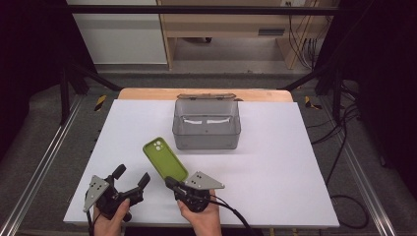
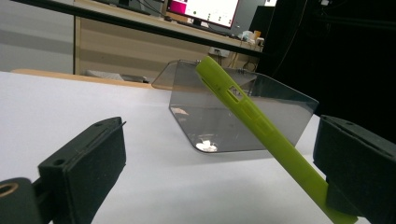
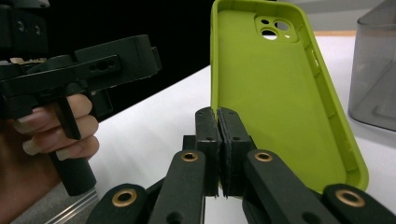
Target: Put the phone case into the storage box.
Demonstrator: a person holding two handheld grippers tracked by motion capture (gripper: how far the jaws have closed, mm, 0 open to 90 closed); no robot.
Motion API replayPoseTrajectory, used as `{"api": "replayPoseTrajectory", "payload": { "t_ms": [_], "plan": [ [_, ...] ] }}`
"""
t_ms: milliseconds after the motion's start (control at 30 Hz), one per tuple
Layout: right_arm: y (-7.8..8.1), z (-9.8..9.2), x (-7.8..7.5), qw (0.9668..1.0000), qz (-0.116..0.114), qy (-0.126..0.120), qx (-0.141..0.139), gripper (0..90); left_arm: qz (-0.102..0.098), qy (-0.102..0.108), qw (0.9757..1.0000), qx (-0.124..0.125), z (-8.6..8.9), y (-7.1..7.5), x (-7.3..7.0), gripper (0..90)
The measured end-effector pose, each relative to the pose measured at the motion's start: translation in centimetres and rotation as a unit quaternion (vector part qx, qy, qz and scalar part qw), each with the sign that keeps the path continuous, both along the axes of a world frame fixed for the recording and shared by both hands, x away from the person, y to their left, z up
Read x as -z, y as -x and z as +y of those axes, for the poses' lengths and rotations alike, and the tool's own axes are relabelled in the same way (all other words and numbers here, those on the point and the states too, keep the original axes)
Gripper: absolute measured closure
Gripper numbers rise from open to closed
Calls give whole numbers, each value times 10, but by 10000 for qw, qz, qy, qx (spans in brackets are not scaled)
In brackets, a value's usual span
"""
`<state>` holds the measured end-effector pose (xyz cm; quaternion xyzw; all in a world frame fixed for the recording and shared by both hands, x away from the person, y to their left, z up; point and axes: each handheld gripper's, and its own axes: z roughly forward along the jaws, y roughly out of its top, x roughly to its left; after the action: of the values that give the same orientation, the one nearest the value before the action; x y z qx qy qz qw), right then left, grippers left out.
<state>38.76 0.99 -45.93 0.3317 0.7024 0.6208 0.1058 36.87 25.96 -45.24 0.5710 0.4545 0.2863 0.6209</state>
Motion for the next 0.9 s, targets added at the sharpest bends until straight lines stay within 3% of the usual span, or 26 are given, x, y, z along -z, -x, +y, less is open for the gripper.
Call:
{"api": "replayPoseTrajectory", "payload": {
  "t_ms": [300,900],
  "plan": [
    [9,13,5,9998,-174,-91,74,880,-29,358,9994,24,4,-1,0,15],
    [16,30,12,9996,-19,-277,30,880,-144,541,9984,9,3,1,-3,14]
  ]
}}
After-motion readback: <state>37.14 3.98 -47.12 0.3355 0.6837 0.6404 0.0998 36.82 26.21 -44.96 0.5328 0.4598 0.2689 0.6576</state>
